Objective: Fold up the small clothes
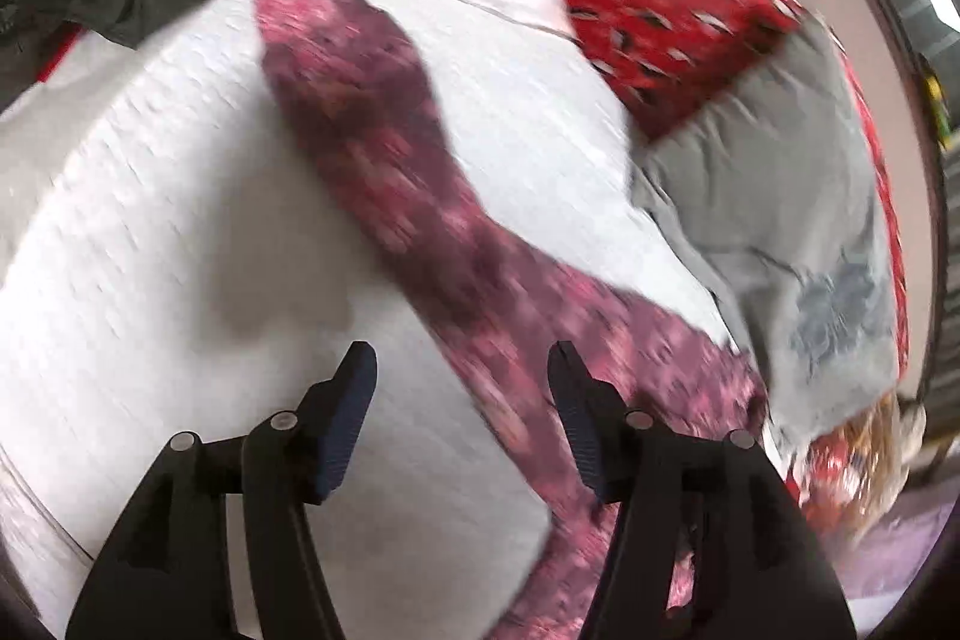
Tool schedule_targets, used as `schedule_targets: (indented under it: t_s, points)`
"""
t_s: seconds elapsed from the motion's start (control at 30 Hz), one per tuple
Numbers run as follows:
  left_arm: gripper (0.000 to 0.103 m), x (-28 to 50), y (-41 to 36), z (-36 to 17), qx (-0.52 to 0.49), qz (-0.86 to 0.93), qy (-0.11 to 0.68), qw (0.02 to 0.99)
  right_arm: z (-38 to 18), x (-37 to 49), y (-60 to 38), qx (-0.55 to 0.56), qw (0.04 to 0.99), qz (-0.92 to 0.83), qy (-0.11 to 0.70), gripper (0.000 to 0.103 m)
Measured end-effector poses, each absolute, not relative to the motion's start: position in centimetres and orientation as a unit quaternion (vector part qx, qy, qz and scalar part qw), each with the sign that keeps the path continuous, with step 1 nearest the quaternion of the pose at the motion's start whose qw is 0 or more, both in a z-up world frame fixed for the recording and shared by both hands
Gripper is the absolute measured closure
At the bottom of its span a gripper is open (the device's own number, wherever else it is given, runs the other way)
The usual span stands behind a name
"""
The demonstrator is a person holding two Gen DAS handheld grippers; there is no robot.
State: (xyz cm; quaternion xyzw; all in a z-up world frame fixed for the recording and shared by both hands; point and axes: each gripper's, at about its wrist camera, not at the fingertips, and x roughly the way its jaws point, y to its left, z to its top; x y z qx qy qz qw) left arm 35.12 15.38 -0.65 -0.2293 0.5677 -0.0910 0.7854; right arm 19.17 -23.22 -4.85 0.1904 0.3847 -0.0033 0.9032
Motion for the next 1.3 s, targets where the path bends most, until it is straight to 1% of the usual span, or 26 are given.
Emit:
schedule_targets:
  t_s: [0.03, 0.1, 0.13, 0.17, 0.2, 0.23, 0.27, 0.3, 0.33, 0.37, 0.4, 0.53, 0.67, 0.73, 0.77, 0.83, 0.87, 0.9, 1.0, 1.13, 1.2, 1.23, 1.27, 1.3]
  points:
    - [0.045, 35.8, 16.0, -1.0, -0.232, -0.084, 0.569, 0.784, -5.6, 19.3, -23.1, 0.185, 0.903, -0.009, 0.387, 0.057]
    - [0.045, 37.1, 16.6, -2.1, -0.248, -0.076, 0.574, 0.776, -6.3, 18.3, -22.2, 0.153, 0.926, -0.015, 0.346, 0.053]
    - [0.045, 37.7, 16.8, -2.6, -0.259, -0.073, 0.579, 0.769, -6.4, 18.0, -21.7, 0.14, 0.93, -0.02, 0.34, 0.052]
    - [0.045, 38.3, 16.8, -3.2, -0.27, -0.071, 0.584, 0.762, -6.3, 18.0, -21.5, 0.132, 0.931, -0.023, 0.34, 0.05]
    - [0.045, 38.8, 16.6, -3.7, -0.278, -0.068, 0.589, 0.756, -6.3, 18.1, -21.4, 0.128, 0.93, -0.02, 0.344, 0.043]
    - [0.045, 39.1, 16.2, -4.1, -0.283, -0.067, 0.593, 0.751, -6.3, 18.1, -21.2, 0.124, 0.931, -0.014, 0.343, 0.041]
    - [0.046, 39.3, 15.3, -4.2, -0.28, -0.067, 0.593, 0.752, -6.3, 18.1, -21.0, 0.12, 0.932, -0.012, 0.343, 0.041]
    - [0.053, 39.2, 14.9, -4.0, -0.272, -0.066, 0.587, 0.759, -6.3, 18.1, -20.9, 0.117, 0.932, -0.014, 0.342, 0.04]
    - [0.065, 39.0, 14.6, -3.6, -0.262, -0.066, 0.577, 0.771, -6.2, 18.3, -20.8, 0.115, 0.932, -0.015, 0.342, 0.04]
    - [0.092, 38.9, 14.4, -3.3, -0.258, -0.071, 0.572, 0.776, -6.2, 18.2, -20.8, 0.114, 0.933, -0.015, 0.341, 0.04]
    - [0.096, 38.7, 14.6, -3.3, -0.26, -0.075, 0.569, 0.776, -6.2, 18.2, -20.9, 0.115, 0.933, -0.015, 0.341, 0.04]
    - [0.096, 36.4, 17.3, -3.8, -0.233, -0.048, 0.569, 0.787, -6.4, 18.5, -20.8, 0.12, 0.933, -0.012, 0.339, 0.04]
    - [0.096, 33.2, 20.9, -4.2, -0.272, -0.066, 0.559, 0.781, -6.4, 18.4, -20.8, 0.119, 0.933, -0.012, 0.339, 0.04]
    - [0.096, 32.7, 22.2, -3.1, -0.276, -0.061, 0.538, 0.794, -6.4, 18.3, -20.9, 0.118, 0.933, -0.011, 0.338, 0.039]
    - [0.094, 33.0, 22.9, -2.4, -0.28, -0.059, 0.528, 0.8, -6.4, 18.3, -20.9, 0.118, 0.934, -0.011, 0.338, 0.039]
    - [0.076, 34.3, 23.4, -1.8, -0.289, -0.058, 0.524, 0.799, -6.4, 18.3, -20.8, 0.115, 0.934, -0.012, 0.338, 0.039]
    - [0.054, 35.2, 23.6, -1.6, -0.297, -0.054, 0.525, 0.796, -6.5, 18.3, -20.8, 0.115, 0.934, -0.012, 0.338, 0.039]
    - [0.04, 36.0, 23.5, -1.7, -0.302, -0.051, 0.527, 0.793, -6.5, 18.3, -20.8, 0.115, 0.934, -0.012, 0.338, 0.039]
    - [0.039, 38.3, 22.7, -2.4, -0.309, -0.041, 0.533, 0.786, -6.4, 18.2, -20.8, 0.117, 0.934, -0.011, 0.338, 0.038]
    - [0.039, 40.7, 21.4, -5.1, -0.306, -0.011, 0.564, 0.767, -6.5, 18.2, -21.1, 0.126, 0.934, -0.004, 0.335, 0.038]
    - [0.039, 41.4, 21.1, -6.1, -0.312, 0.006, 0.562, 0.766, -6.6, 18.2, -21.2, 0.131, 0.934, -0.002, 0.332, 0.037]
    - [0.041, 41.6, 20.9, -6.0, -0.311, 0.013, 0.55, 0.775, -6.6, 18.2, -21.3, 0.134, 0.934, 0.001, 0.331, 0.037]
    - [0.049, 41.8, 20.7, -5.8, -0.308, 0.015, 0.543, 0.781, -6.6, 18.1, -21.4, 0.137, 0.934, 0.003, 0.33, 0.037]
    - [0.085, 42.1, 20.5, -5.7, -0.304, 0.013, 0.541, 0.785, -6.6, 18.1, -21.5, 0.14, 0.934, 0.005, 0.329, 0.037]
